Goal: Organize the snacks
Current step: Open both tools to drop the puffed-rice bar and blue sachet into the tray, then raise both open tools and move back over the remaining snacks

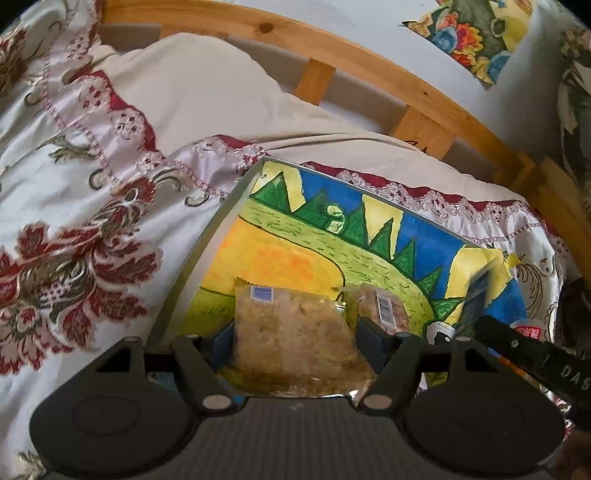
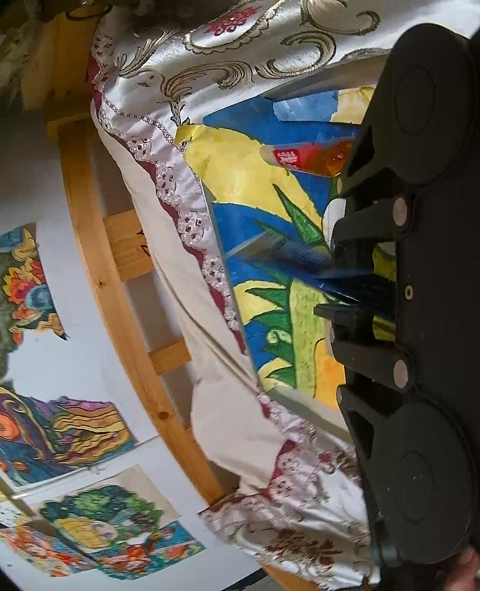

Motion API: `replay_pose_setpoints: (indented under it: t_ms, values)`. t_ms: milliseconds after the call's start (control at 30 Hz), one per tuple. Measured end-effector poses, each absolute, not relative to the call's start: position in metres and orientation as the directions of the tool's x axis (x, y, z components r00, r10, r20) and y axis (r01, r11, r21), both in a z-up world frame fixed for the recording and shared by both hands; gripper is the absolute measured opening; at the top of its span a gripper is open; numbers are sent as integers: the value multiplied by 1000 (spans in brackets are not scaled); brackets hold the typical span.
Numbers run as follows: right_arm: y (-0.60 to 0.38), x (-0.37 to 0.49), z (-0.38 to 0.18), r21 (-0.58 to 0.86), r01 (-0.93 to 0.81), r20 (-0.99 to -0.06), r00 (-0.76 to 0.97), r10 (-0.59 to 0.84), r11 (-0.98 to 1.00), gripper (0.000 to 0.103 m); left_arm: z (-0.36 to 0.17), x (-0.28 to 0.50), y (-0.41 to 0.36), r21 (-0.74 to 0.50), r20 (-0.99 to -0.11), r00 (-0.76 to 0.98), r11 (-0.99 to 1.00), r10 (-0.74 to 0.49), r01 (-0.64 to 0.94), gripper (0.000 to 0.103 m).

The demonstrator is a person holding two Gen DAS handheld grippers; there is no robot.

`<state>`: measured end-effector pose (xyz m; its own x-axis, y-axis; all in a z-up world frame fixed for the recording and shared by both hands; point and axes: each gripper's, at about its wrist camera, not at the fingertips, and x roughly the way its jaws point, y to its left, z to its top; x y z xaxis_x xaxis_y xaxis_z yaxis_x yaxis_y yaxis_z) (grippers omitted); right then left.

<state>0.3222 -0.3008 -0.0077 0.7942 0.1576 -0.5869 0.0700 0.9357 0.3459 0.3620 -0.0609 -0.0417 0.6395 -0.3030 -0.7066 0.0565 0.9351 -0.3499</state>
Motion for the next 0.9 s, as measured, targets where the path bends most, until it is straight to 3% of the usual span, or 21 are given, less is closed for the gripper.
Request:
replay_pose_setpoints:
  t_ms: [67,233,500,900]
  values:
    - [-297,321,-5,307,59,-597,789,144,950,23,-37,357,-60,-346,-701,649,937,-296,53,80]
    - [-294,306,12,252,38,-584,803,120,967,42,-13,338,-62,-304,-657,698,947,-285,100,90]
    - [-294,249,56,213,8,-473,876,96,977,72,33,290,-49,-270,-550,793,954,-262,128,102]
    - [-276,140,103,165,-39,-288,954,86,986,101,75,189,-30,-144,-391,889,970,-239,198,103]
